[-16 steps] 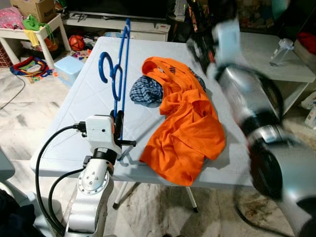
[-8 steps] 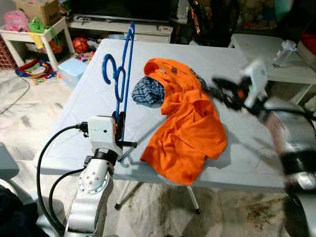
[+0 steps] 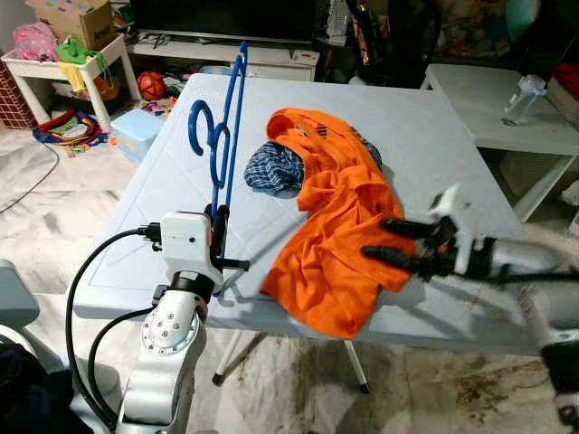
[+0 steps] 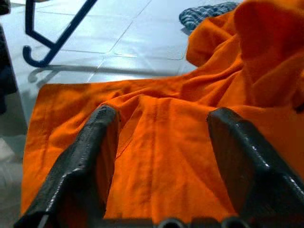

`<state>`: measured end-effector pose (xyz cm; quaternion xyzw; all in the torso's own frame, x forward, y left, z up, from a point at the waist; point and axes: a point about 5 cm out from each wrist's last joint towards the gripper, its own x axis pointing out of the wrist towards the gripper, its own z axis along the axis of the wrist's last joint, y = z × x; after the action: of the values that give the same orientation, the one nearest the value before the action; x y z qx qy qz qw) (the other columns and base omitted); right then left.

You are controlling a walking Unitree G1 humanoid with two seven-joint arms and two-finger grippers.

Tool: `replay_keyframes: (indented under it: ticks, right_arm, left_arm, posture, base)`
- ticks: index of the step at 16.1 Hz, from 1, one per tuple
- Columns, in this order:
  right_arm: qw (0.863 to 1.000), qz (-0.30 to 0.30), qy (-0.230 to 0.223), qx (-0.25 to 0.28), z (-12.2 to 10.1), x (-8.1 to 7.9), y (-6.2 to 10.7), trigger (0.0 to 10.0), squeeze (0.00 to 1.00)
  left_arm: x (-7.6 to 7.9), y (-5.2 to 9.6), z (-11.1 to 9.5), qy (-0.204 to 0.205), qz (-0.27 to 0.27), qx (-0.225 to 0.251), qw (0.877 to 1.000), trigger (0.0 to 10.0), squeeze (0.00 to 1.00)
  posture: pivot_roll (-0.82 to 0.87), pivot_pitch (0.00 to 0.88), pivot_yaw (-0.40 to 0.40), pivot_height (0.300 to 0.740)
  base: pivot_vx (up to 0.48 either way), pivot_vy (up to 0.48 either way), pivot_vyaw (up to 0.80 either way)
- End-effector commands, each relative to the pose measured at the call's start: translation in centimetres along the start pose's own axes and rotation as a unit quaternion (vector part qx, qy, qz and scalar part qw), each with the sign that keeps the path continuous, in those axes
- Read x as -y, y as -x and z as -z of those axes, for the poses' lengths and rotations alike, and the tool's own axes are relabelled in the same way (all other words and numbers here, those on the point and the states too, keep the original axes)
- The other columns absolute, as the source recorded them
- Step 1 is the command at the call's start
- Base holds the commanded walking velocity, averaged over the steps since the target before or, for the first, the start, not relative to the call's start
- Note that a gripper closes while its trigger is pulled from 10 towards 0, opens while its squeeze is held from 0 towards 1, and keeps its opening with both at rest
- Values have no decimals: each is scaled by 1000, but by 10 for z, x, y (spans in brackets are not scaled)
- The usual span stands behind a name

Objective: Hang hanger

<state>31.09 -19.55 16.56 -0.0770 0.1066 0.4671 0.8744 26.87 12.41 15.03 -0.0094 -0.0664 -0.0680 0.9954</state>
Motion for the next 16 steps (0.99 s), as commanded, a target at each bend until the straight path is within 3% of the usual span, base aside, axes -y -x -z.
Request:
replay_keyframes:
  ticks: [1,4,7,8,12,13,16]
  right_arm:
    - [1000,17,26,2,-5,-4,-6,10000,1000]
    - [995,84,56,20,-3,-4,-22,10000,1000]
    - [988,137,74,8,0,5,-22,10000,1000]
    - [985,148,82,-22,6,10,-19,10000,0]
    - [979,149,105,-94,29,9,-20,10000,0]
    - [979,148,95,-100,34,8,-23,0,0]
    - [982,137,87,-98,39,0,-32,0,0]
  left_arm:
    - [2,-1,4,2,9,-11,1000,10000,0]
    - [2,-1,4,1,10,-10,1000,10000,0]
    - [3,-1,3,2,10,-9,1000,10000,0]
    - [3,0,4,4,10,-10,1000,10000,0]
    - [3,-1,4,5,7,-9,1000,10000,0]
    - [3,-1,4,5,8,-9,1000,10000,0]
    - [4,-1,4,6,9,-10,1000,10000,0]
  posture:
    - [64,68,-49,740]
    - [64,68,-47,740]
    - [64,69,-49,740]
    - [64,69,-50,740]
    - [63,68,-53,740]
    - [63,68,-53,740]
    - [63,68,-55,740]
  base:
    - [0,0,0]
    - [0,0,0]
    - [0,0,0]
    - [0,0,0]
    - [0,0,0]
    - [0,0,0]
    - [0,0,0]
